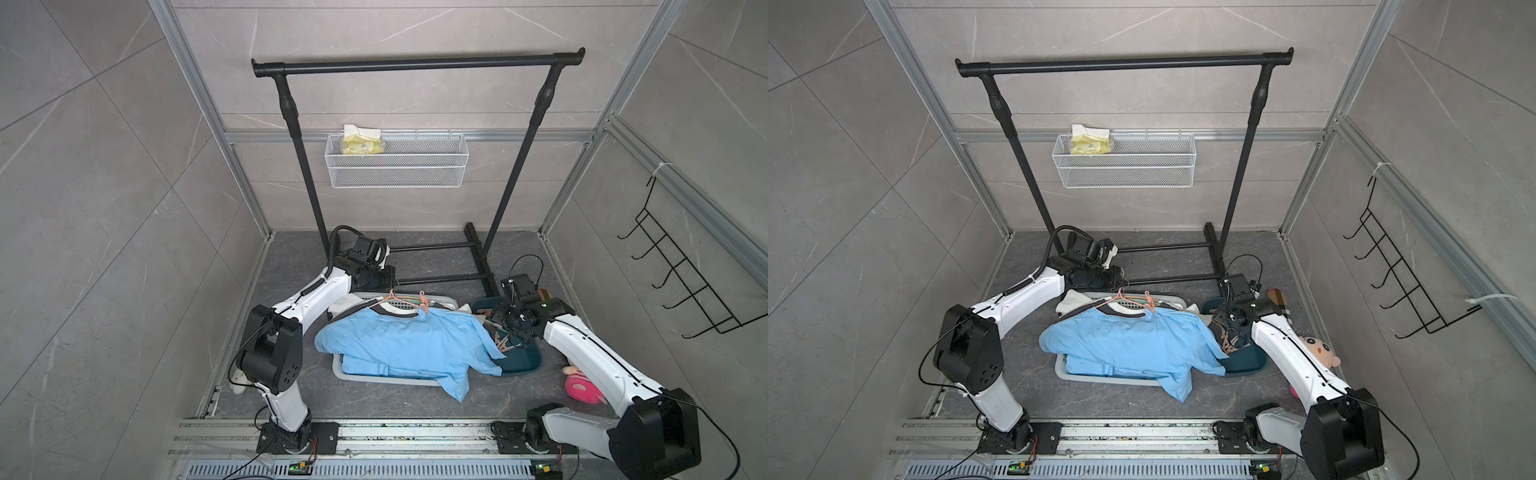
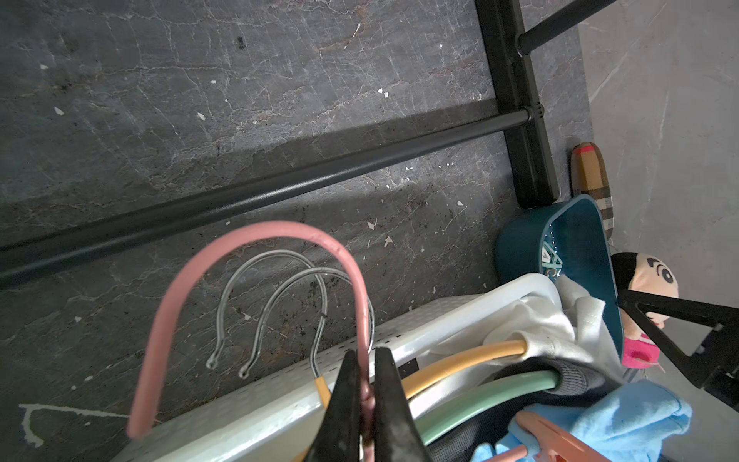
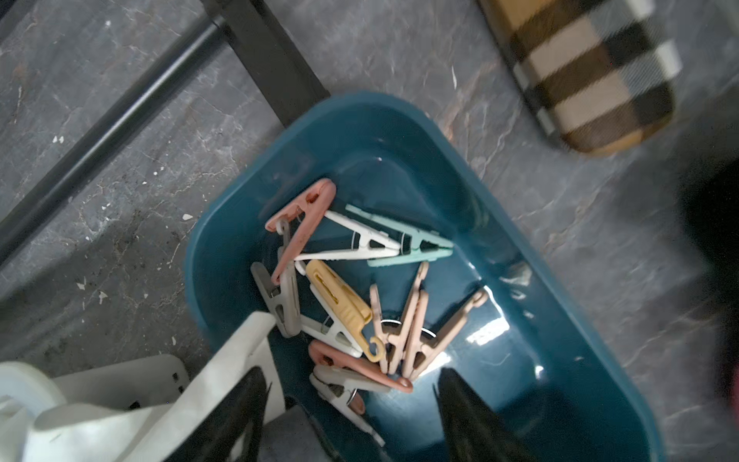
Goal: Use clothespins to secure the t-shirt on both sides of the hanger
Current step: Place the hanger in the basket, then pick up the clothespin from the storage box.
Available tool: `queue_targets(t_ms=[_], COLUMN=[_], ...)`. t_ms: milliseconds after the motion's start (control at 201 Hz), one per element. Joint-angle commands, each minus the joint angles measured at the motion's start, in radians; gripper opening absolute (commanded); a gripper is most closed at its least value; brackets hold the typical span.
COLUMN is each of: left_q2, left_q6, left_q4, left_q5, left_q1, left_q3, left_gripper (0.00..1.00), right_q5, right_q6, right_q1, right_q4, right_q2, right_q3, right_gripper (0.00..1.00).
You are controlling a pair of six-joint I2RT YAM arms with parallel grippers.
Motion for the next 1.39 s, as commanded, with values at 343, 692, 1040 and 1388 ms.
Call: queue_targets(t_ms=[343,692,1040,1388], left_q2=[-0.104,-0.259,-0.392,-0.460], left_q6=[0.069,0.142,0.169,0.227], left_q4=[0.019,0.068,0.130,0.134], left_q5=[-0.138,-0.227,-0.195,-0.157], left_q1=[0.013,0.013,0.014,0.012], left_q3=[-0.009,-0.091,-0.200,-0.234], left_gripper=[0.52,0.62,0.61,0.60], right_q5=[-0.253,-0.280,-0.240,-0.238], right_q6=[0.182,0.276,0.308,0.248], right_q1=[-0.116,-0.117,-0.120,-0.126], right_q4=[0.209,0.337,0.398,0.330], right_q2=[0.022,0.064,0.088,-0.001], right_q3=[-0.189,-0.235,-0.253,-0.201], right_gripper=[0.59,0.38,0.10,0.00])
